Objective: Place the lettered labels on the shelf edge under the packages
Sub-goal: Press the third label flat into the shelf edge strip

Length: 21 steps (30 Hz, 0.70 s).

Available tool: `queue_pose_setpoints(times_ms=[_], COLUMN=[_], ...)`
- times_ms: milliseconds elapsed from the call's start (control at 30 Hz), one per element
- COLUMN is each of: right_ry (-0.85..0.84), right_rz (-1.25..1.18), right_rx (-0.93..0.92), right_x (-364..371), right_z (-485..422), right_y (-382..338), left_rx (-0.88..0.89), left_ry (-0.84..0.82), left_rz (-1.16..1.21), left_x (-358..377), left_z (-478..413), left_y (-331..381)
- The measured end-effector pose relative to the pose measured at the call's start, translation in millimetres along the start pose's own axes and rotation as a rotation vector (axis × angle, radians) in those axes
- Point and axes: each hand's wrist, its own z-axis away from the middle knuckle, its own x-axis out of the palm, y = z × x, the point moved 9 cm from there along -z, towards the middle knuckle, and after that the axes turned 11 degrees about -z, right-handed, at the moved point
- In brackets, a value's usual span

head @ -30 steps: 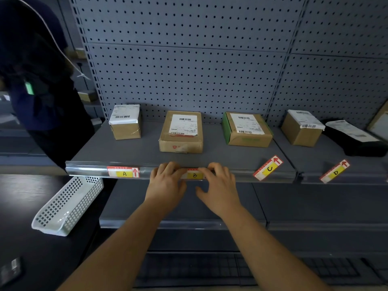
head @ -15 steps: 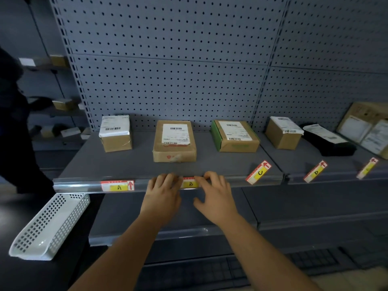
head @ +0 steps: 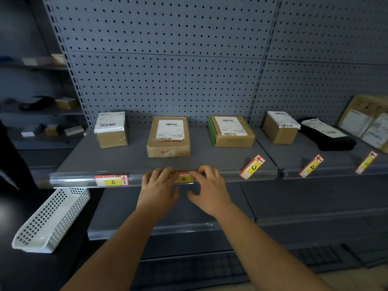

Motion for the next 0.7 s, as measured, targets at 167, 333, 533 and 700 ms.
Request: queue_pose_setpoints(times_ms=[167,333,533,700], right_ry=[-0.049,-0.049,-0.054,0.028], right_rz=[-0.171,-0.275,-0.211,-0.152], right_rx=[-0.027,-0.012,-0.048,-0.108], right_x=[-19.5,-70.1,-121.0,-151.1], right_z=[10.8,34.1,46.7,42.3], right_y=[17.9,73.8,134.1,153.8], left_rx=[-0.063,-0.196,-0.218,-0.191], left_ry=[-0.077,-0.004,0.092,0.019], left_rz=[-0.074,-0.006,0.239,0.286], left_x=[-1.0,-7.5,-11.0,-3.2], left_z=[9.1,12.5,-6.4,-24.8], left_y=[6.7,27.2,104.3,146.9])
